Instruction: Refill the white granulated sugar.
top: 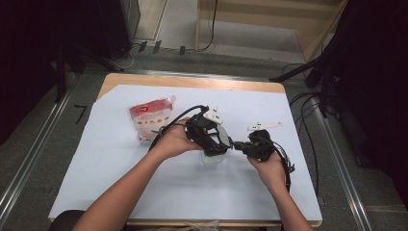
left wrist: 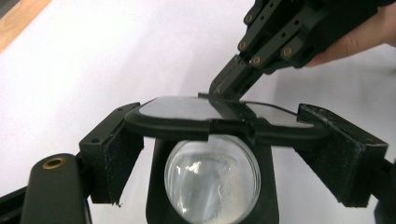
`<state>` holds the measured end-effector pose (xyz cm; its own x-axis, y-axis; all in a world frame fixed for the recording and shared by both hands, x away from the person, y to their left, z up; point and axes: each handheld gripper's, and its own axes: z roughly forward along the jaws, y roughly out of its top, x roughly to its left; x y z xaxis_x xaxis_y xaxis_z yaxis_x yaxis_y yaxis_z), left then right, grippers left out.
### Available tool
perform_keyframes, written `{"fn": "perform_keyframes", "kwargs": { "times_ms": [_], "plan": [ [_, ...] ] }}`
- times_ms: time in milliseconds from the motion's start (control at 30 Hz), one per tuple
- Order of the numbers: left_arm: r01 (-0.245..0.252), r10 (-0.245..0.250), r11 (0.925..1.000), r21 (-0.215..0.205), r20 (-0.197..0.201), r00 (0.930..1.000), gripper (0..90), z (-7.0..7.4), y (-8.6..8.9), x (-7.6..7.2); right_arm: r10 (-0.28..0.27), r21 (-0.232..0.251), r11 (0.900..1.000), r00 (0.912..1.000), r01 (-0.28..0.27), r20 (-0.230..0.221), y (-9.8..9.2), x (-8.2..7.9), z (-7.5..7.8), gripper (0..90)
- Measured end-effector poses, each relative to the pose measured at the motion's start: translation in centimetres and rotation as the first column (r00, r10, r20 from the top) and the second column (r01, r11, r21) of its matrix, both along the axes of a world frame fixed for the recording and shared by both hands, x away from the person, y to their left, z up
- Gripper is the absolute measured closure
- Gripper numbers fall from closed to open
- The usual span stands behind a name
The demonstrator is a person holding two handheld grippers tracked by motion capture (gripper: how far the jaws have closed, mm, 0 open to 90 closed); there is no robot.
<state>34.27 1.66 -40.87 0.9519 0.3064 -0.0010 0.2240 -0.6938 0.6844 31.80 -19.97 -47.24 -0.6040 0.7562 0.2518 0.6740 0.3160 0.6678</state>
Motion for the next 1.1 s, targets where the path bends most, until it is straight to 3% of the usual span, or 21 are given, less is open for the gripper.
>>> {"fn": "perform_keyframes", "kwargs": {
  "times_ms": [467, 667, 1100],
  "plan": [
    [0.027, -0.027, 0.9992, 0.028, -0.009, 0.9996, 18.0, 0.9, -2.4, 0.8, 0.008, 0.021, 1.000, 0.9999, -0.008, -0.008, -0.1, 0.2, -0.3, 90.0],
    [0.040, -0.039, 0.9992, 0.002, -0.011, 0.9992, 17.9, 0.6, -3.0, 1.1, 0.007, 0.033, 0.999, 0.9998, -0.006, -0.021, -0.1, 0.2, -0.3, 90.0],
    [0.033, -0.033, 0.9995, 0.000, -0.033, 0.9989, 17.3, 1.0, -2.5, 0.8, 0.011, 0.079, 0.997, 0.9991, -0.008, -0.040, -0.4, 0.4, -0.6, 89.7]
  ]
}}
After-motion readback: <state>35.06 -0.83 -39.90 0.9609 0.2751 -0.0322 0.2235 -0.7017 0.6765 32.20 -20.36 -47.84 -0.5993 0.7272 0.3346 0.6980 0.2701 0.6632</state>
